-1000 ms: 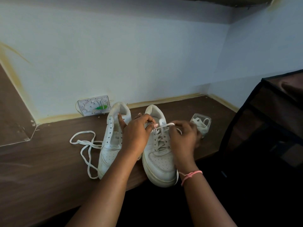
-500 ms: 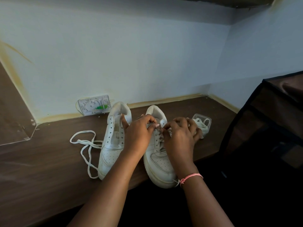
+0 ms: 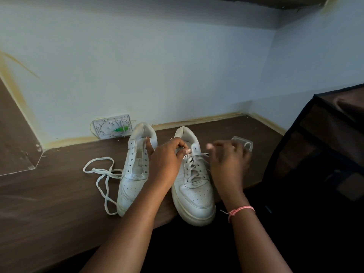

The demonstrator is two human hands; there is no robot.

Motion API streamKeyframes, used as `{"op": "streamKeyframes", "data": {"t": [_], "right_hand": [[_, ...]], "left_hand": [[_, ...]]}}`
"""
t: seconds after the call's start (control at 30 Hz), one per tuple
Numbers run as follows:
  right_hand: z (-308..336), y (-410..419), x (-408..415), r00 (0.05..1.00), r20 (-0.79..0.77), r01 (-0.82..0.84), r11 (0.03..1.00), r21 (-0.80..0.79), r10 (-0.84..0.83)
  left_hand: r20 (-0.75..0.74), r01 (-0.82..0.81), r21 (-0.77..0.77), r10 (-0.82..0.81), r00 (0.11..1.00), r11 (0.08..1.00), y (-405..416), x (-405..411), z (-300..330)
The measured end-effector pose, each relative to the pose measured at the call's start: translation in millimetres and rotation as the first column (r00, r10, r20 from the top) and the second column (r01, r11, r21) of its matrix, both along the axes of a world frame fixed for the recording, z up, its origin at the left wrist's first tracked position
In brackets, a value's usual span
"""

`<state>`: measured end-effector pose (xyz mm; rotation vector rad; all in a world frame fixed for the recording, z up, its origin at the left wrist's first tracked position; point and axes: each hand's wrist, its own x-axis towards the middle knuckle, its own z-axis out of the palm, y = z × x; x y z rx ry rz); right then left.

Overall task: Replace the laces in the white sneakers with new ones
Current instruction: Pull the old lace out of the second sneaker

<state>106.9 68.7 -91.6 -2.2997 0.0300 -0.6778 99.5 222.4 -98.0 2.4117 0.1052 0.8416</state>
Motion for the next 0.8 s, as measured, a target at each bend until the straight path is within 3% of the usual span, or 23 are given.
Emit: {"op": "streamKeyframes", "data": {"t": [0.1,0.17,0.33,0.37,0.53,0.63,0.8], "right_hand": [[-8,12,-3,0.985,0.077,-0.133,0.963,-0.234,0.155],[-9,14,-1,0.984,0.112,-0.109,0.960,-0.257,0.142],[-2,-15,11,0.984,0.081,0.143,0.978,0.152,-0.157],[-3,-18,12,0.983,0.057,0.164,0.972,0.167,-0.176],[-10,3,2,0.983,0.119,-0.129,0.987,-0.100,0.141],[-10,13,-1,0.975,0.143,-0.140,0.968,-0.207,0.172],[-6,-13,12,0.990,0.098,0.089,0.989,0.115,-0.101]], "left_hand": [[-0.001,-0.004,0.007,0.004,1.000,1.000,-1,0,1],[-0.005,-0.006,0.003,0.006,1.000,1.000,-1,-1,2],[-0.003,0.013,-0.009,-0.013,1.000,1.000,-1,-3,2],[-0.002,0.013,-0.013,-0.013,1.000,1.000,0,-2,2],[-0.018,0.022,-0.034,-0.023,1.000,0.999,-1,-2,3],[-0.019,0.019,-0.029,-0.019,1.000,0.999,-2,-2,4],[-0.011,0.048,-0.065,-0.049,0.999,0.997,1,-3,2]]}}
